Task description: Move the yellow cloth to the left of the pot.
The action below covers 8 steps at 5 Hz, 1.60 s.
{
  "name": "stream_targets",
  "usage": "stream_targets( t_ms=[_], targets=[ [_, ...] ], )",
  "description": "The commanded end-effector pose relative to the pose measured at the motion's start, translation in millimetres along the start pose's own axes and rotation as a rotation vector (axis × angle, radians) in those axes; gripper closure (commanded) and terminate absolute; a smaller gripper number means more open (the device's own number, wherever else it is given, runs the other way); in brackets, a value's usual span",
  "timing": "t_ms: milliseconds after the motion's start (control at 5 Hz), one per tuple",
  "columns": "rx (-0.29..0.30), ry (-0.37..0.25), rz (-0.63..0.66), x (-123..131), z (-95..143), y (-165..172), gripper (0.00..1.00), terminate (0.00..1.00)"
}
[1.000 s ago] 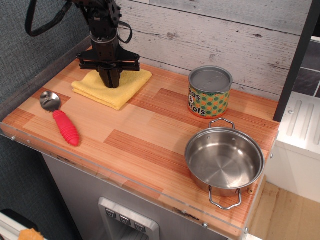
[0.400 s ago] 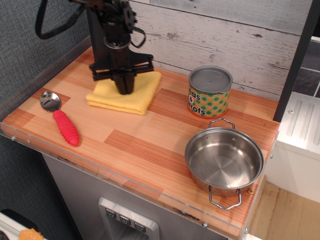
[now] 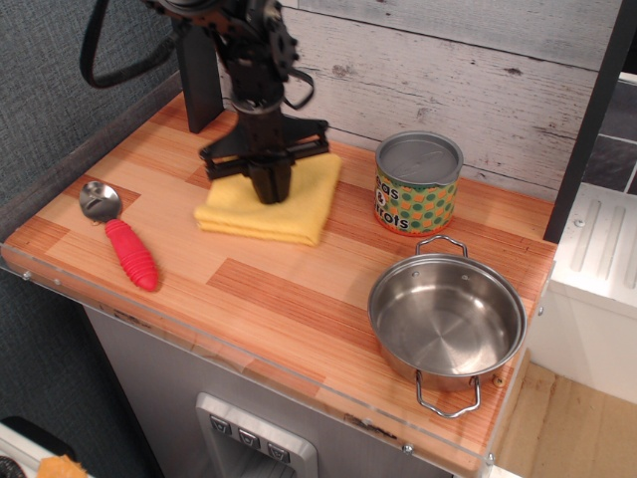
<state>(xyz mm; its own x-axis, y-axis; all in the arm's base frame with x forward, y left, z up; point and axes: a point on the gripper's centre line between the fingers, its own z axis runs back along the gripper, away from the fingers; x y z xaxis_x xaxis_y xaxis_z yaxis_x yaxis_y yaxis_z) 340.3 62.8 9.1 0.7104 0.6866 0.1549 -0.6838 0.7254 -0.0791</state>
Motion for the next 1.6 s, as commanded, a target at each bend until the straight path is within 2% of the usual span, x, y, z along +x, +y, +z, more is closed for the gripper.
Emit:
stream_targets(
  t_ms=[0, 200, 600, 1400],
  targets=[
    [0.02, 0.06, -0.082, -37.9, 8.4, -8.3, 1.0, 0.0],
    [0.035, 0.069, -0.137, -52.2, 9.9, -2.3, 1.0, 0.0],
    [0.065, 0.083, -0.13, -72.7, 8.7, 6.5, 1.0, 0.0],
    [0.147, 0.102, -0.186, -92.1, 8.0, 31.2, 1.0, 0.0]
  ],
)
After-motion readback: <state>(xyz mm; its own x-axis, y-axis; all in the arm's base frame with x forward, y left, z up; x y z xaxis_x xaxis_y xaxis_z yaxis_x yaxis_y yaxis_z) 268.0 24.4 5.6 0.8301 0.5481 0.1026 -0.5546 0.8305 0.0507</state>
